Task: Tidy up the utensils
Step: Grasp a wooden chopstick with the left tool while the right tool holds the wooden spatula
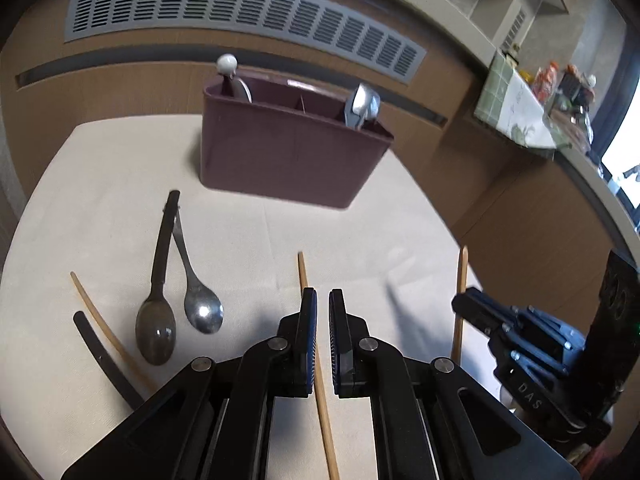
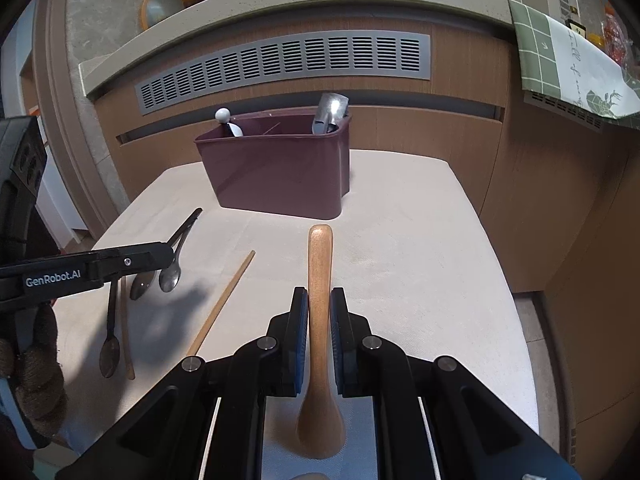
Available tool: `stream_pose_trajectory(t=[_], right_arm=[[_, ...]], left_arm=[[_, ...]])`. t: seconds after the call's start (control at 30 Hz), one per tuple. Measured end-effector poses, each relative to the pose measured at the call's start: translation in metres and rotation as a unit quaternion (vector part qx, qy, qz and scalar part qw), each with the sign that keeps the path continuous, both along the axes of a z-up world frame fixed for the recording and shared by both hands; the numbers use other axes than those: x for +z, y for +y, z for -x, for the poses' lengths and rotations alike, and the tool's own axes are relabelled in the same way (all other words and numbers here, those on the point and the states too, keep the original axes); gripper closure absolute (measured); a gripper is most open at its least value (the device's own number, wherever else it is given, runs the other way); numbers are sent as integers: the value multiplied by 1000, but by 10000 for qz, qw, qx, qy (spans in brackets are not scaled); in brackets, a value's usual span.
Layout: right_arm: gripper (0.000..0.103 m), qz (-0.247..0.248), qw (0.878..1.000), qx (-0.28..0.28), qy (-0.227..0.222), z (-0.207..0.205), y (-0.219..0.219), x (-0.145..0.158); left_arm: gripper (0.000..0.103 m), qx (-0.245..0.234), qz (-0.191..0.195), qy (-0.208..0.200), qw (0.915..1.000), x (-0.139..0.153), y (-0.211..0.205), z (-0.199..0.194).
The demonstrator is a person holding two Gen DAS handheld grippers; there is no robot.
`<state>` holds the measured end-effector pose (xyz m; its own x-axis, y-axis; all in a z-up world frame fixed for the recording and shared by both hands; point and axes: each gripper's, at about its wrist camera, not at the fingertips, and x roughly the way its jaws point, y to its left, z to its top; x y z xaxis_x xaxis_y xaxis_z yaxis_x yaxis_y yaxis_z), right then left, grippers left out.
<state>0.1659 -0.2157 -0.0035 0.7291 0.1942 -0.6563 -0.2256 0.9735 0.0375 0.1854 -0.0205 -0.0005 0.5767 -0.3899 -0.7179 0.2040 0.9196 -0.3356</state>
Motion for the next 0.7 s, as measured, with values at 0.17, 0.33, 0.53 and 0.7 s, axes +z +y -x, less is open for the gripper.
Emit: stream_pose_trajectory(t=[0.17,0.33,0.53,0.7], right_arm=[[93,115,9999,43,-9,3,6,-1],[93,146,9998,76,57,3,4,-6],[93,75,9998,45,152,-1,-2,-13],[93,1,9997,34,231,-5,-7,-19]], left_arm=[[95,68,-288,476,9984,-33,-5,-1],[95,41,-381,731,9966,-51,-15,-6],[83,23,-714,808,9942,-51,-28,-15],[82,-42,-754,787,9940,-50,-36,-14]])
